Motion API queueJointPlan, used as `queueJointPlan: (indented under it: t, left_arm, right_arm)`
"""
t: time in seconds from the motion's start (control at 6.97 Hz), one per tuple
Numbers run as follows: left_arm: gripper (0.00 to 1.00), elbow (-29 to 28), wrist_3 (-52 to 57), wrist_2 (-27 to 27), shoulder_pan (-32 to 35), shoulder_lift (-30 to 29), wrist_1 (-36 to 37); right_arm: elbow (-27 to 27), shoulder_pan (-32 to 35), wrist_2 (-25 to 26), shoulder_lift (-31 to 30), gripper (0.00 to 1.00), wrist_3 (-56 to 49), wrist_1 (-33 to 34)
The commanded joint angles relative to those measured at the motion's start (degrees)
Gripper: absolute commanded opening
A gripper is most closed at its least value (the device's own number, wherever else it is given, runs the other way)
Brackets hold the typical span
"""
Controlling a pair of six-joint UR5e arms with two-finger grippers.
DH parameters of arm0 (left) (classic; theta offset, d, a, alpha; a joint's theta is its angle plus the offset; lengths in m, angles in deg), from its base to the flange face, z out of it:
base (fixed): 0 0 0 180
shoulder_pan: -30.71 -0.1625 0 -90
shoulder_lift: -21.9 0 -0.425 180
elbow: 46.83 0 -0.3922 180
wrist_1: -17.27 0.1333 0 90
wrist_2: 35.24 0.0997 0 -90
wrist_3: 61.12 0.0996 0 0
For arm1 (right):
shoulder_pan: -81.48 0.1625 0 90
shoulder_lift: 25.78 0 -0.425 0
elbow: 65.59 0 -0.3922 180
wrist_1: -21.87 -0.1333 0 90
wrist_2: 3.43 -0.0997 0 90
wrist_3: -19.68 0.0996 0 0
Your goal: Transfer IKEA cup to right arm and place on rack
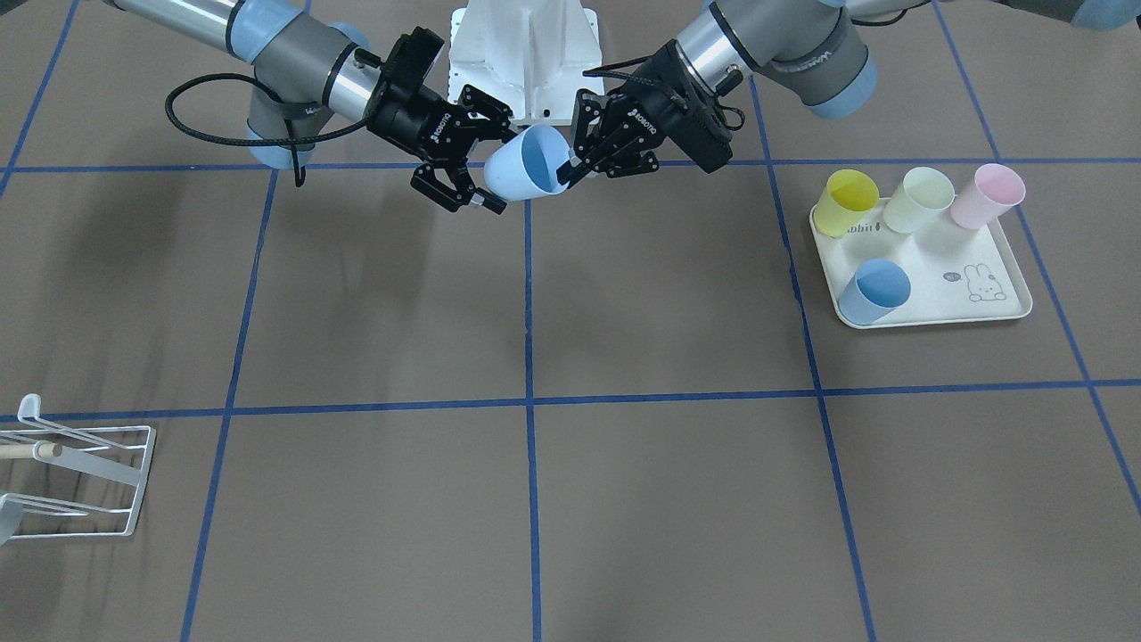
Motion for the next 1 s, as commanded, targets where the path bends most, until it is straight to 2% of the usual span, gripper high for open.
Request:
queueJointPlan:
  t: [0.0, 0.57, 0.86]
  left_arm:
    - [0.00, 0.0, 0.0, 0.0, -0.2, 0.3, -0.6]
    - [0.00, 0.0, 0.0, 0.0, -0.4, 0.4, -0.6]
    - [0.00, 0.0, 0.1, 0.0, -0.4, 0.3, -0.7]
  right_arm:
    - [0.0, 0.1, 0.0, 0.0, 0.94, 0.0, 0.0]
    - [0.2, 0.2, 0.0, -0.1, 0.91, -0.1, 0.0]
    - [0.2, 0.3, 0.0, -0.1, 0.80, -0.1, 0.0]
